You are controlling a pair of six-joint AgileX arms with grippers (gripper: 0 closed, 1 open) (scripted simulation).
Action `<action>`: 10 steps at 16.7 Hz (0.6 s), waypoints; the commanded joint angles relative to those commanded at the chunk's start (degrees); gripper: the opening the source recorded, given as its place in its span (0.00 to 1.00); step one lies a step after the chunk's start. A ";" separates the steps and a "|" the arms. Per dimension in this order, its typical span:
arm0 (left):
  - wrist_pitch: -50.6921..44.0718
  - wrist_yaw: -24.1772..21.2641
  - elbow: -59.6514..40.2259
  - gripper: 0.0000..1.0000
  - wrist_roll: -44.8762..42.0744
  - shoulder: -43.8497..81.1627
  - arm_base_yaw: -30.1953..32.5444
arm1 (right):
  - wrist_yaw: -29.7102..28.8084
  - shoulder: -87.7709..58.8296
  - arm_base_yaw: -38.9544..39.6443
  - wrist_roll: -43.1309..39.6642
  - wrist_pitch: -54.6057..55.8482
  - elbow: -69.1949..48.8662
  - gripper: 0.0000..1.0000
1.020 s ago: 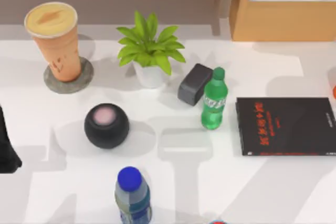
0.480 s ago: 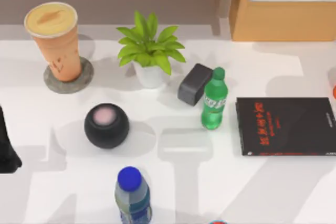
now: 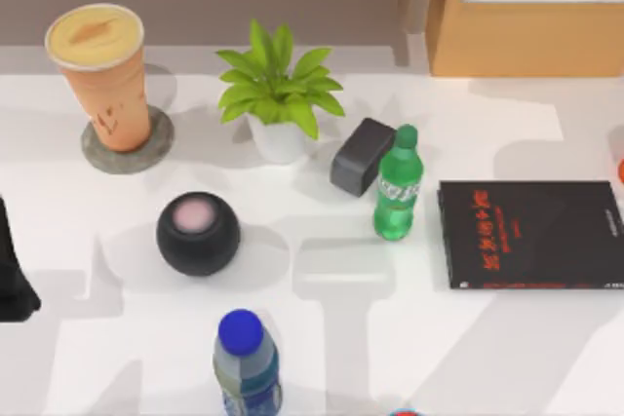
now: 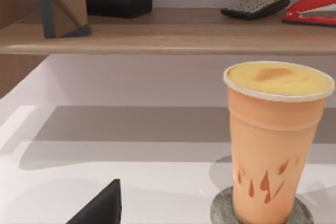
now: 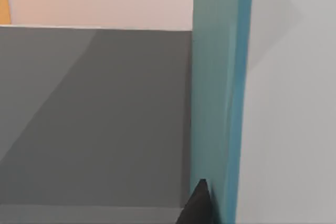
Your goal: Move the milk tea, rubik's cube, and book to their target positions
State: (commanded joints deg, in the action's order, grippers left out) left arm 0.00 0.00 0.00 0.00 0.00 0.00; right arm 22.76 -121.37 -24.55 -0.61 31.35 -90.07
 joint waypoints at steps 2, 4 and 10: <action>0.00 0.00 0.00 1.00 0.00 0.00 0.00 | 0.04 0.29 -0.21 0.07 -0.07 0.11 0.00; 0.00 0.00 0.00 1.00 0.00 0.00 0.00 | 0.27 1.52 -0.42 0.08 -0.50 0.89 0.00; 0.00 0.00 0.00 1.00 0.00 0.00 0.00 | 0.54 2.46 -0.40 0.17 -0.89 1.44 0.00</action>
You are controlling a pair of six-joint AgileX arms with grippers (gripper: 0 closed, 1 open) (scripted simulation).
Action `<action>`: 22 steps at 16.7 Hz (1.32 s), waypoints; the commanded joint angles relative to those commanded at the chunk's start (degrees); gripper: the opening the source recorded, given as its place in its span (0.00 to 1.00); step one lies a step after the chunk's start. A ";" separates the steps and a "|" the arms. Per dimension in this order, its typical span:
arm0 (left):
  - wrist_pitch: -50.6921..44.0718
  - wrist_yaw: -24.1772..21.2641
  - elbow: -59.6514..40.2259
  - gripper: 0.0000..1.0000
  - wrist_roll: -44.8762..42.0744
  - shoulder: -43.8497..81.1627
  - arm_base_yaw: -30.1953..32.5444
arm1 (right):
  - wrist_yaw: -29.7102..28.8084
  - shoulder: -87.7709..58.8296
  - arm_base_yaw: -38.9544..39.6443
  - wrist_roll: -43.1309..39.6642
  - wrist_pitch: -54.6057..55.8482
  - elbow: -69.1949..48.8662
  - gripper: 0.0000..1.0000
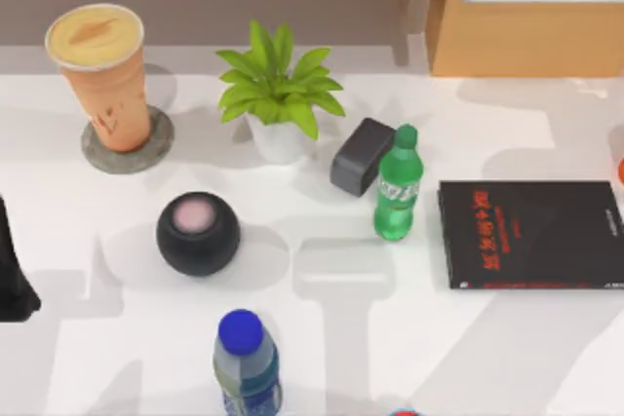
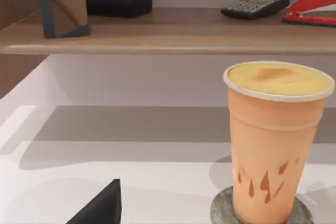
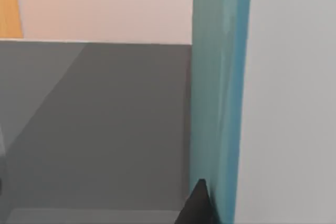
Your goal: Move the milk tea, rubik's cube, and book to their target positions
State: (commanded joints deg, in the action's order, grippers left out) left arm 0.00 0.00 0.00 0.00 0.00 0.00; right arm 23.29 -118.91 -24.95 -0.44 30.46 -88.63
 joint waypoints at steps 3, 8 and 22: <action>0.00 0.00 0.00 1.00 0.00 0.00 0.00 | -1.87 3.03 -0.03 2.09 -0.23 1.26 0.00; 0.00 0.00 0.00 1.00 0.00 0.00 0.00 | -10.92 15.71 4.42 12.75 1.31 3.60 0.00; 0.00 0.00 0.00 1.00 0.00 0.00 0.00 | -43.71 41.56 46.85 79.87 8.86 43.81 0.00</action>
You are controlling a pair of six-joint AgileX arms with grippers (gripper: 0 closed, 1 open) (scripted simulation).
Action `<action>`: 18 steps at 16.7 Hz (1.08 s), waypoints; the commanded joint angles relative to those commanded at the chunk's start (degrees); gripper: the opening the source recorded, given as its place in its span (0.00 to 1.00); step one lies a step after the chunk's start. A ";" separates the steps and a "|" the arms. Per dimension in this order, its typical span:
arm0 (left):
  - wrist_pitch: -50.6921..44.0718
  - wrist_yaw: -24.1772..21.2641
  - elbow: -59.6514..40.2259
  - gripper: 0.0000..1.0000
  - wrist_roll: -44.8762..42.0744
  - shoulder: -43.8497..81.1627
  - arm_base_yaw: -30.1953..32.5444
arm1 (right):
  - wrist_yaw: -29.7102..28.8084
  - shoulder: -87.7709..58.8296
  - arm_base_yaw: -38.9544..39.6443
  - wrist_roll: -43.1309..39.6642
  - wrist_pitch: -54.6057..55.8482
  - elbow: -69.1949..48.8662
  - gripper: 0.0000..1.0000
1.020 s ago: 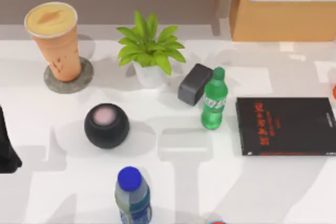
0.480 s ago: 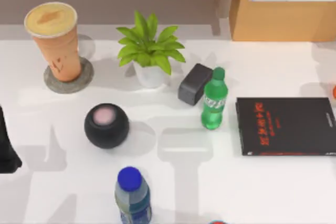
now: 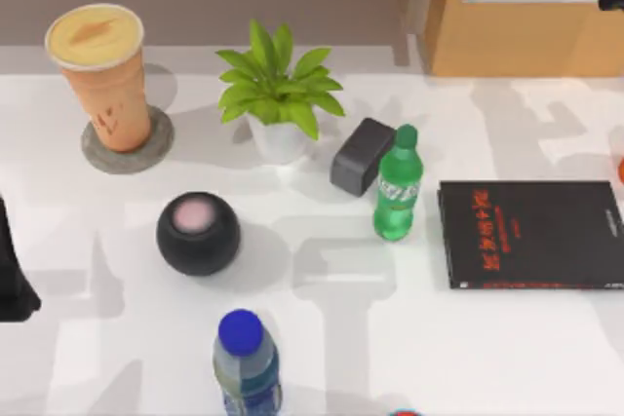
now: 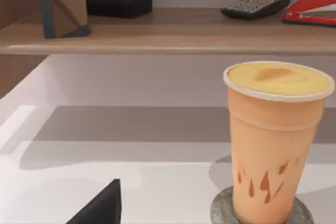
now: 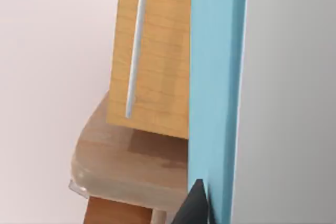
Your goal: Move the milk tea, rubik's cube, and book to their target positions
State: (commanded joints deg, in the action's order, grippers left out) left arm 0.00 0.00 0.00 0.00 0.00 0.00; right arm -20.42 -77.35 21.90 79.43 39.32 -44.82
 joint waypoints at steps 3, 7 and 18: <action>0.00 0.00 0.00 1.00 0.00 0.00 0.00 | -5.41 -2.71 5.78 13.99 -0.12 12.92 0.00; 0.00 0.00 0.00 1.00 0.00 0.00 0.00 | -10.18 -8.14 11.09 27.37 -0.84 26.23 0.00; 0.00 0.00 0.00 1.00 0.00 0.00 0.00 | -11.14 -11.69 12.95 31.58 -0.41 30.17 0.00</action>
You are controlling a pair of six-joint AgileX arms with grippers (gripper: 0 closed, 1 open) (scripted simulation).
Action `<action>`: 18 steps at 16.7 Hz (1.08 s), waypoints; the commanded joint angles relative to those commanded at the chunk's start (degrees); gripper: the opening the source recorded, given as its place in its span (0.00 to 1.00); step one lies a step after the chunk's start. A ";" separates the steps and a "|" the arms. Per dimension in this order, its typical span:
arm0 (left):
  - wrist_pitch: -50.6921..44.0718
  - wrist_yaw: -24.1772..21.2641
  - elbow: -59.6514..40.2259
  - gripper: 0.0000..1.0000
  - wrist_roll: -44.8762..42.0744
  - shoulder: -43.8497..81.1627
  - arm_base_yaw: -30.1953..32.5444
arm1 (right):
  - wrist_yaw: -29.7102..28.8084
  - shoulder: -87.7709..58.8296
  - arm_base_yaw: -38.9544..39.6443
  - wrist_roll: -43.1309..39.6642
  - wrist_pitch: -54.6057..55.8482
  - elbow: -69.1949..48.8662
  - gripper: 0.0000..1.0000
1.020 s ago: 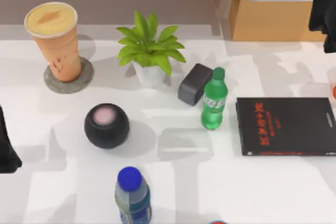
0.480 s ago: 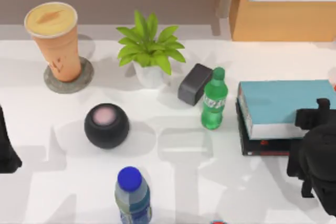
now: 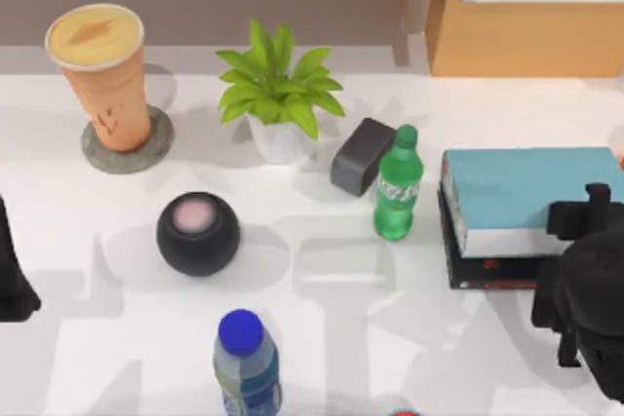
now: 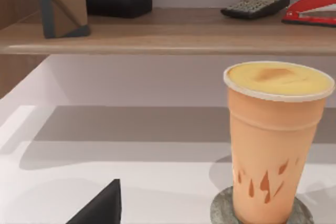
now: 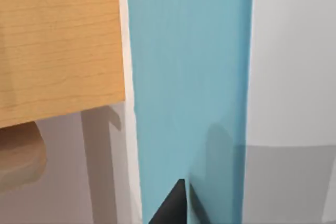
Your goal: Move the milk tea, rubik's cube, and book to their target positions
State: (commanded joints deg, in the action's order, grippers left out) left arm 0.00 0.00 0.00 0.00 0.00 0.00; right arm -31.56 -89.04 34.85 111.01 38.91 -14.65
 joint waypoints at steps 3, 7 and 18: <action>0.00 0.00 0.00 1.00 0.00 0.00 0.00 | 0.28 -0.98 -0.25 -0.26 0.53 -0.03 0.00; 0.00 0.00 0.00 1.00 0.00 0.00 0.00 | 0.28 -0.98 -0.25 -0.26 0.53 -0.03 0.15; 0.00 0.00 0.00 1.00 0.00 0.00 0.00 | 0.28 -0.98 -0.25 -0.26 0.53 -0.03 0.98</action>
State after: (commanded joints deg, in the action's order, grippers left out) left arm 0.00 0.00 0.00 0.00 0.00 0.00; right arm -31.28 -90.01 34.60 110.75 39.44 -14.68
